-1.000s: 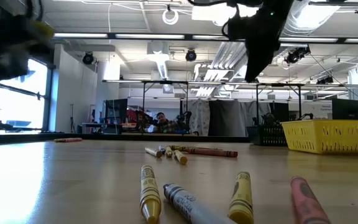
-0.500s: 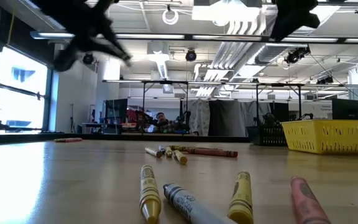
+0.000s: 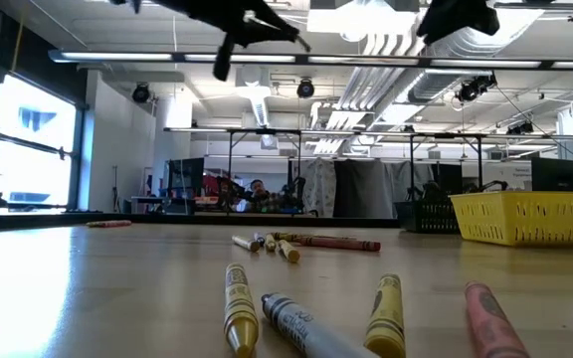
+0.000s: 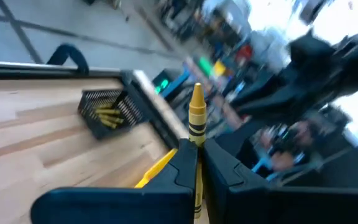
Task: Sort crayons
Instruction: Put the yellow crayon into the black bin
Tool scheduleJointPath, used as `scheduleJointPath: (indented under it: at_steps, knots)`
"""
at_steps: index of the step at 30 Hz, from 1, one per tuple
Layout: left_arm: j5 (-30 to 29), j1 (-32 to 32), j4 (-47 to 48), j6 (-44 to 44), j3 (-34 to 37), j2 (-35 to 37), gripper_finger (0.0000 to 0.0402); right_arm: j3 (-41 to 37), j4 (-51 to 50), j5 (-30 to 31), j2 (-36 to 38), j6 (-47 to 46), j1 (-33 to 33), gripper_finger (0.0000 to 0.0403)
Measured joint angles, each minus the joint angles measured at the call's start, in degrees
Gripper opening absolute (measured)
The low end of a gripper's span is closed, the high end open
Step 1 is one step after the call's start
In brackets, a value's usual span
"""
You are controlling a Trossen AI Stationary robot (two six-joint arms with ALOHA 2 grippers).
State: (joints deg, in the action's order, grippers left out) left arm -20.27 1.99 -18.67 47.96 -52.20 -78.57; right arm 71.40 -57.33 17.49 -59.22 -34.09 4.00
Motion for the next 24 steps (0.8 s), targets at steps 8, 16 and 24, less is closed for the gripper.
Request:
scheduleJointPath:
  at_steps: [8, 16, 24]
  knots:
    - [6.47, 3.04, 5.17, -5.19, -15.51, -11.53, 0.0001, 0.0, 7.72, 0.06, -0.06, 5.95, -0.04, 0.0116]
    - [7.77, 5.04, 5.65, -6.69, -24.21, -17.85, 0.0001, -0.02, 13.94, -1.65, -2.26, 5.36, -0.04, 0.0157]
    - [7.8, 5.17, 7.88, -7.72, -27.59, -19.41, 0.0001, -0.04, 16.3, 0.39, -7.5, 4.09, 0.0, 0.0165]
